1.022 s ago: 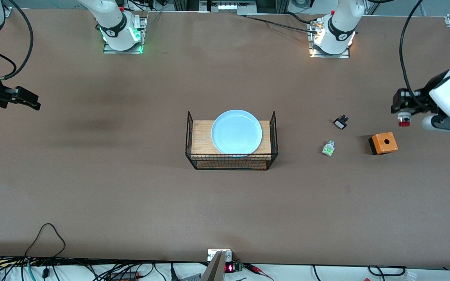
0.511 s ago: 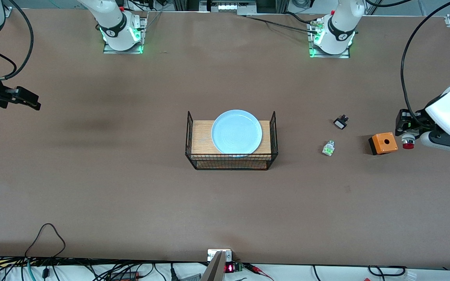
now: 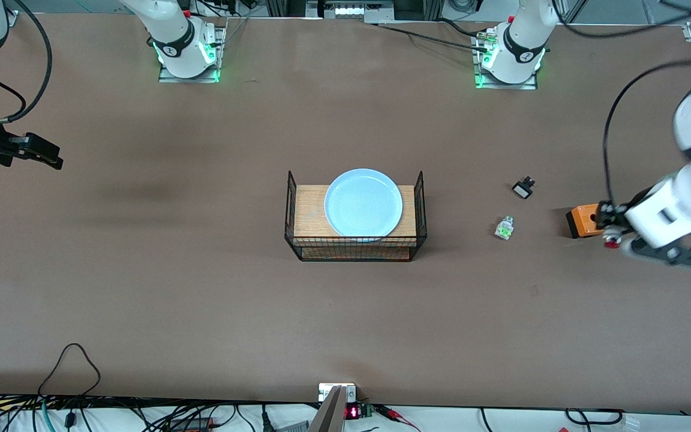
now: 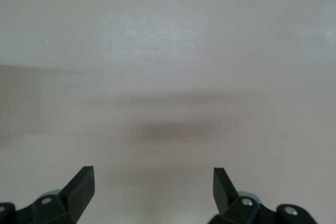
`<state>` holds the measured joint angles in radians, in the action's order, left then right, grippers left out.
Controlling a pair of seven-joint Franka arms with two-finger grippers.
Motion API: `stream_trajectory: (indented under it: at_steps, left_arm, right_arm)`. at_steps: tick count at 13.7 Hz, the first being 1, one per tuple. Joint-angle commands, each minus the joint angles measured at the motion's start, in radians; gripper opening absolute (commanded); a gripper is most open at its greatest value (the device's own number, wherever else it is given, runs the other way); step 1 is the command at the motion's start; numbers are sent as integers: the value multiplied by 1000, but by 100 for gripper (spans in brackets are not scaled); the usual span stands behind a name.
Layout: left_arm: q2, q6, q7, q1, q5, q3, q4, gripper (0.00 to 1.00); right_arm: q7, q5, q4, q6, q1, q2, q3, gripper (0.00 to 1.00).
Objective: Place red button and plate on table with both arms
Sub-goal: 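Carry the red button past the orange box and set it down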
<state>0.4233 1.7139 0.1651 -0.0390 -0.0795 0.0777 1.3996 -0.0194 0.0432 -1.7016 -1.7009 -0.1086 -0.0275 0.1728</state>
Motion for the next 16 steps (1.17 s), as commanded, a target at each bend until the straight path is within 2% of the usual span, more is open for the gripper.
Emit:
stream_trajectory:
  at_steps: [1,4,7,16]
  left_arm:
    - [145,122,19,1,-2,11,-19,35]
    - [255,246,20,4,-9,13,-19,35]
    - [293,271,20,8,-13,13,-19,35]
    - [425,461,25,14,-16,13,-2,36]
  right_arm:
    - [-2,4,5,12,0,3,-3,100]
    - [-2,4,7,14,0,3,-3,100]
    - [-2,4,5,14,0,3,-3,100]
    - [-1,1,5,17,-3,3,-6,100]
